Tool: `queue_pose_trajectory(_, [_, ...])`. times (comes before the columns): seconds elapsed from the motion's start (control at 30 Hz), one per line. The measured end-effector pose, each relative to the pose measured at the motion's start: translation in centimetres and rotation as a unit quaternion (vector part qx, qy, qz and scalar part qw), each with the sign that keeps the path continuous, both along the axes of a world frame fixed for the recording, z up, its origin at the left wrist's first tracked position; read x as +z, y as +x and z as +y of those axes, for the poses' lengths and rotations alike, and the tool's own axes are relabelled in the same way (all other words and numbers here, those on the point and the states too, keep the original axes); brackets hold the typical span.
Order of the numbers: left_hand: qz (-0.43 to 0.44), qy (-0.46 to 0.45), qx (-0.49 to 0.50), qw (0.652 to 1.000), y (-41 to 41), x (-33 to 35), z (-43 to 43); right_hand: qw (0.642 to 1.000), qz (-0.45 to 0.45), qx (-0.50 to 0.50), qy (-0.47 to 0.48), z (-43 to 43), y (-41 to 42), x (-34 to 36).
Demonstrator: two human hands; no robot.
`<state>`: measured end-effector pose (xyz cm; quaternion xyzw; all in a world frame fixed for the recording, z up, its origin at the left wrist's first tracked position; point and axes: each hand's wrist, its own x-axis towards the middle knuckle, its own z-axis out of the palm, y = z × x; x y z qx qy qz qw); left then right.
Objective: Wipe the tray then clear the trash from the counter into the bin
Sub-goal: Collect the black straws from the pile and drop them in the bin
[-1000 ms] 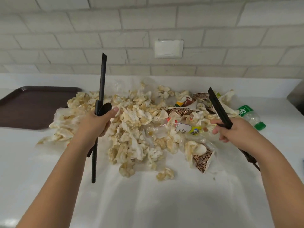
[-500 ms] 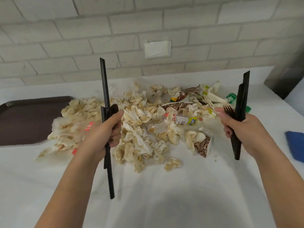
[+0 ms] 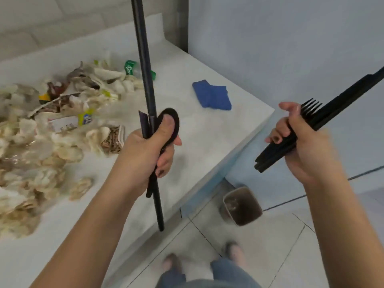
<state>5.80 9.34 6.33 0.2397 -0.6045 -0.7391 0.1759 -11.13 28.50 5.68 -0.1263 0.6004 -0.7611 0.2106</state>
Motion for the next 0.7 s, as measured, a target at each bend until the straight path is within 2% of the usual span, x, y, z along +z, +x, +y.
queue_pose_trajectory(0.13, [-0.008,0.001,-0.081,0.997,-6.2,-2.7,6.4,0.999,-0.020,-0.025,0.041,6.4,-2.7,-4.9])
queue_pose_trajectory(0.23, [0.000,0.016,-0.086,0.996,-10.9,-6.5,11.3,0.995,-0.031,-0.013,0.096,9.8,-5.0,-9.8])
queue_pose_trajectory(0.37, [0.003,0.053,-0.014,0.998,-16.2,-13.6,17.4,0.988,-0.055,-0.017,0.145,12.3,-8.0,-15.8])
queue_pose_trajectory(0.53, [-0.070,0.066,0.083,0.992,-21.4,-23.9,22.2,0.969,-0.128,-0.009,0.211,14.8,-12.3,-25.8])
queue_pose_trajectory(0.7, [-0.144,0.076,0.093,0.982,-25.1,-37.0,23.3,0.929,-0.241,-0.039,0.277,14.9,-14.6,-38.9])
